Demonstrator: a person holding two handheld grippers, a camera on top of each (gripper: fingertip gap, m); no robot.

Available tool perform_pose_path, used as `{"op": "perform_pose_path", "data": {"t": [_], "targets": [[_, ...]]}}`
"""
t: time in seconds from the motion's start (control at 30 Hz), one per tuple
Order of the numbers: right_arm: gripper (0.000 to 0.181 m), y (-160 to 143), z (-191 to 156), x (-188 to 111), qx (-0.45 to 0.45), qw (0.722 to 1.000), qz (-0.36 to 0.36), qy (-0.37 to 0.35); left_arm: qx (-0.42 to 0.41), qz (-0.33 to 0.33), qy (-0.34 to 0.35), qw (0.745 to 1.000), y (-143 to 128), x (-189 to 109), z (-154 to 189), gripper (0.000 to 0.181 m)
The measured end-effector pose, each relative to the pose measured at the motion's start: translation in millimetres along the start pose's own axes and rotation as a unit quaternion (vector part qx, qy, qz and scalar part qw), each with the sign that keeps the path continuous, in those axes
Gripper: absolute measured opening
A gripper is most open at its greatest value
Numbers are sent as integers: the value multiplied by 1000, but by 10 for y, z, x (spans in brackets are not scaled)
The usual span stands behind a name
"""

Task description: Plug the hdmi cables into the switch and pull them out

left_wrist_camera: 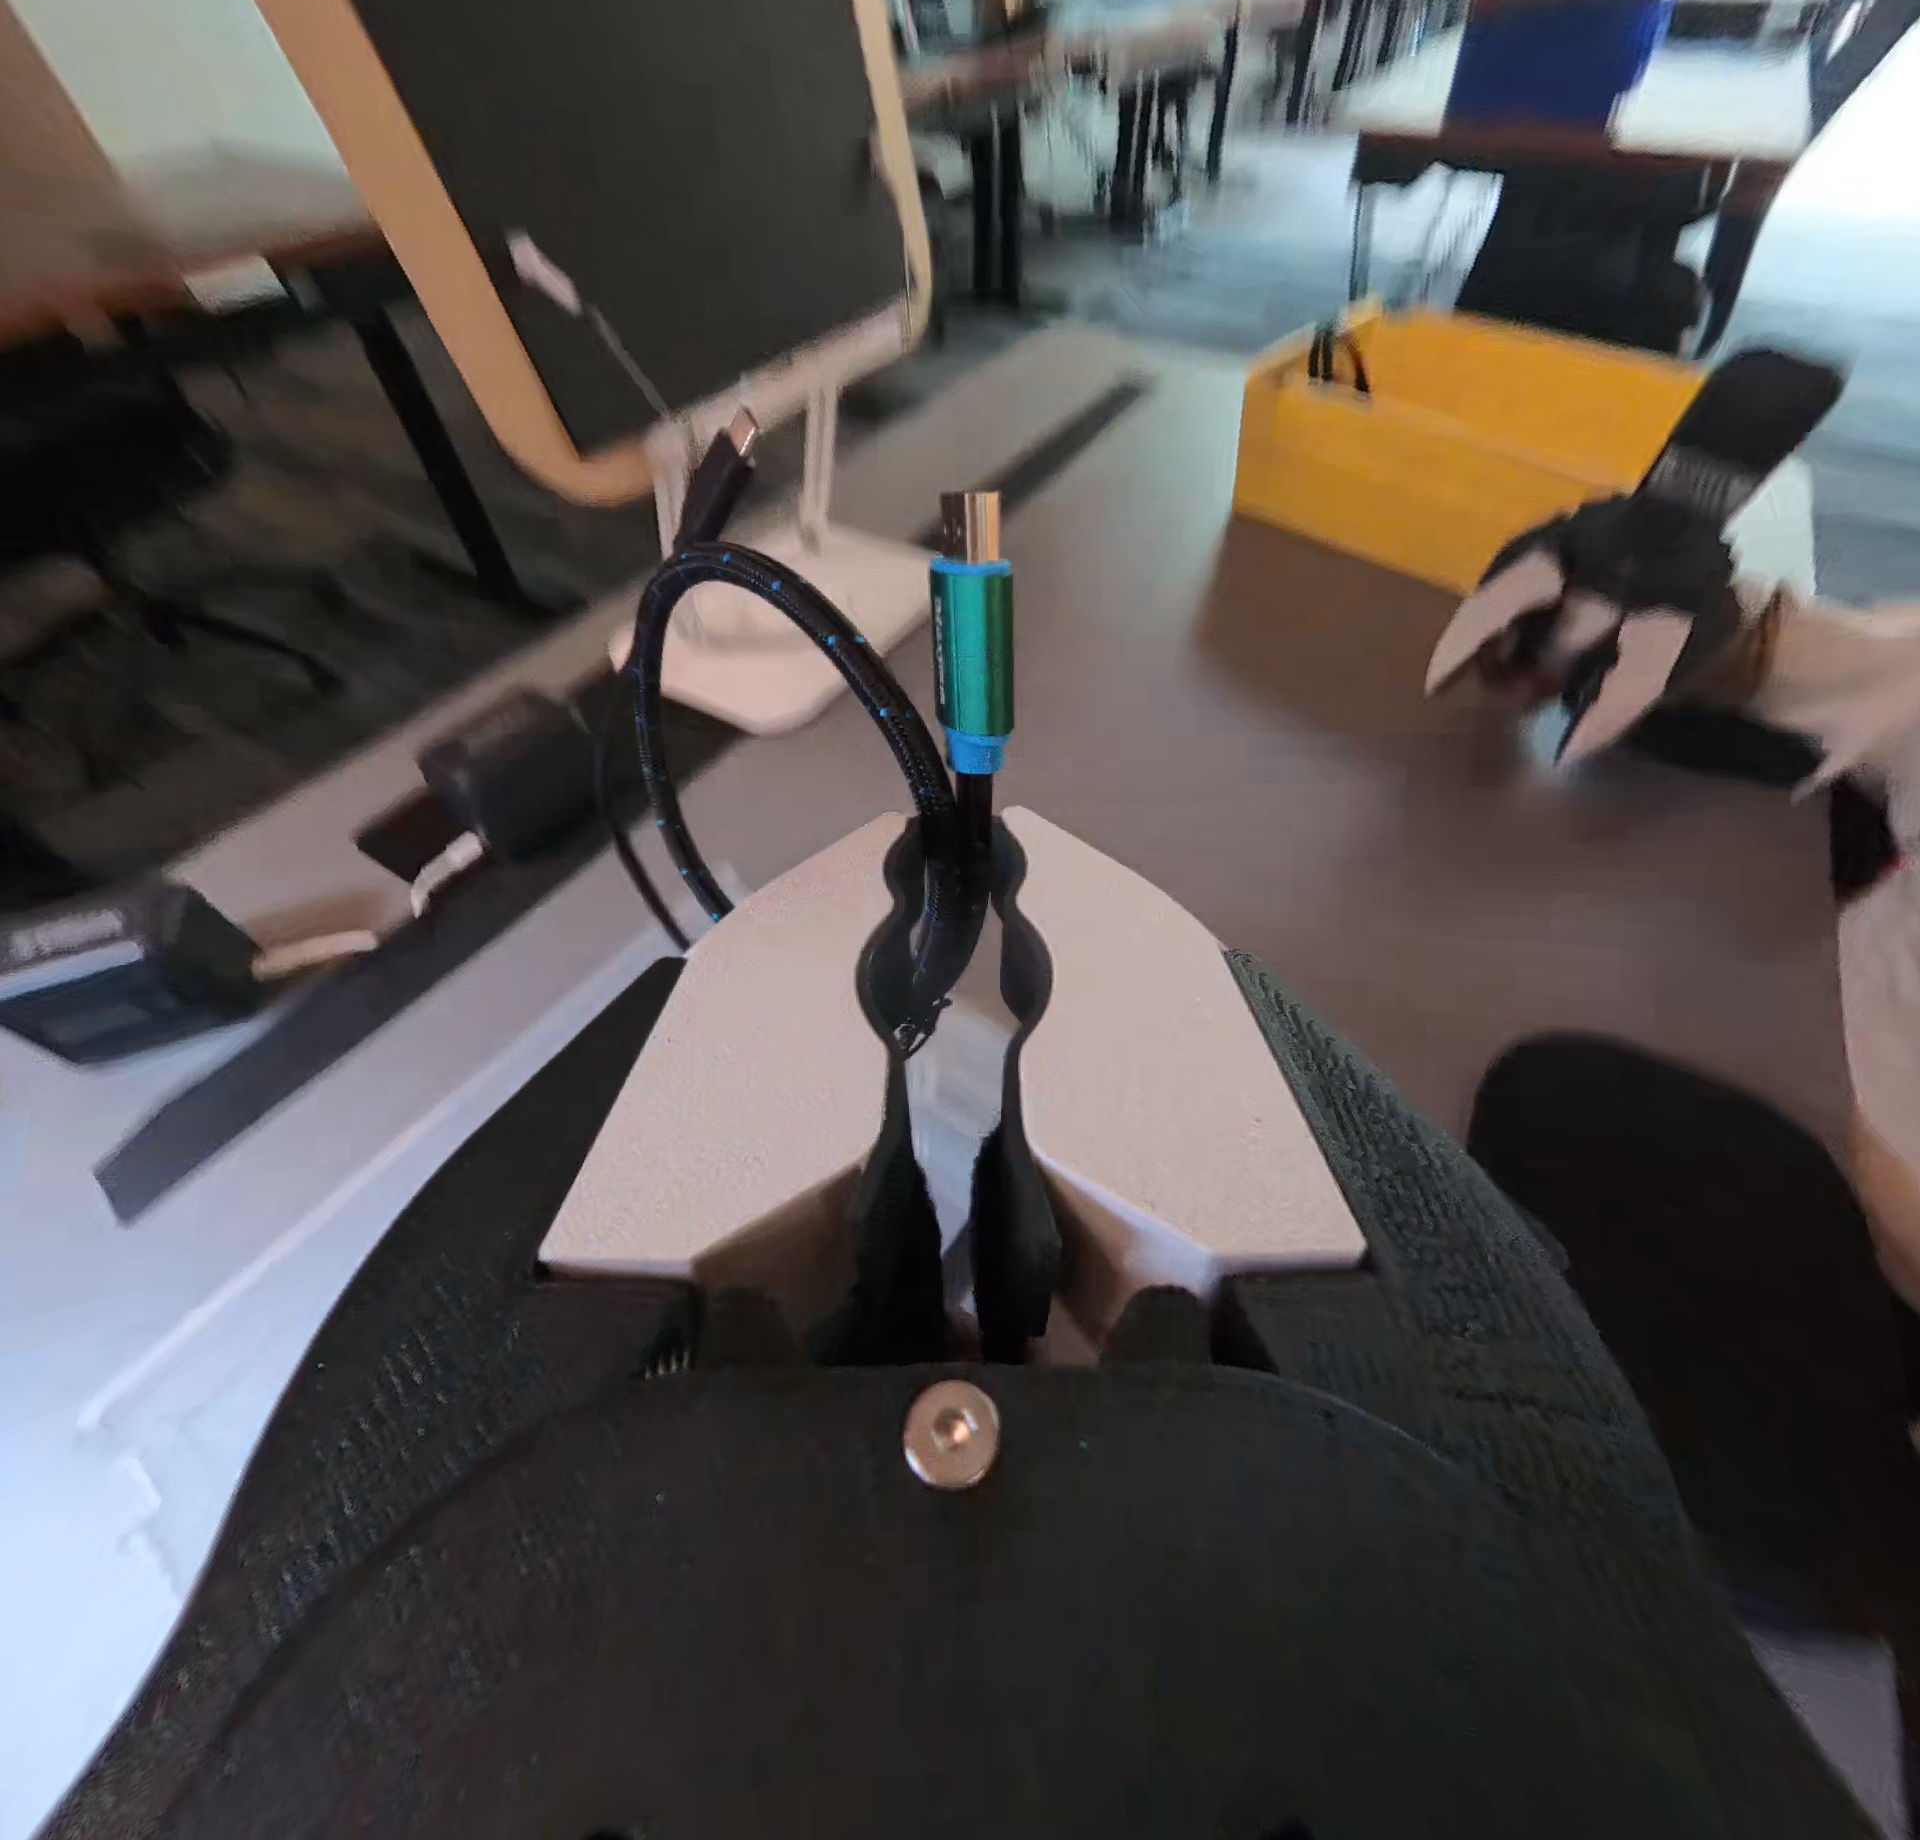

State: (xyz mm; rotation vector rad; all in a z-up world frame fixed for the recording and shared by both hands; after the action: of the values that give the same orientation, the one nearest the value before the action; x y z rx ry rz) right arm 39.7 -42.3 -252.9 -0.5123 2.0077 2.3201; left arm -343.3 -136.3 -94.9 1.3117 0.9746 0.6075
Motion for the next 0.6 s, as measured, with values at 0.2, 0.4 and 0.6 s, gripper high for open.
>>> {"op": "perform_pose_path", "data": {"t": [0.2,0.4,0.6], "targets": [[60,-3,-28,37,-6,1000,-1,7,4,181,21,983,525,110,444,11],[59,211,-63,21,-18,997,70,-7,-30,150,-24,988,526,877,1229,7],[65,955,-119,198,80,965,250,-9,-79,165,-136,974,337,1687,2105,7]]}}
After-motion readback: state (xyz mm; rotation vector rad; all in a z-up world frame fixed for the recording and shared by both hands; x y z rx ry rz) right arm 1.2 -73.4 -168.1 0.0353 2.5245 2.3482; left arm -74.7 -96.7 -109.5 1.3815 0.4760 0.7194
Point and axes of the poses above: each gripper's, where its closed fingertips meet, x out along the fingers, y out of its top, z = x × y across the jaws, the point moved 5 cm from there along -x, back along the fingers
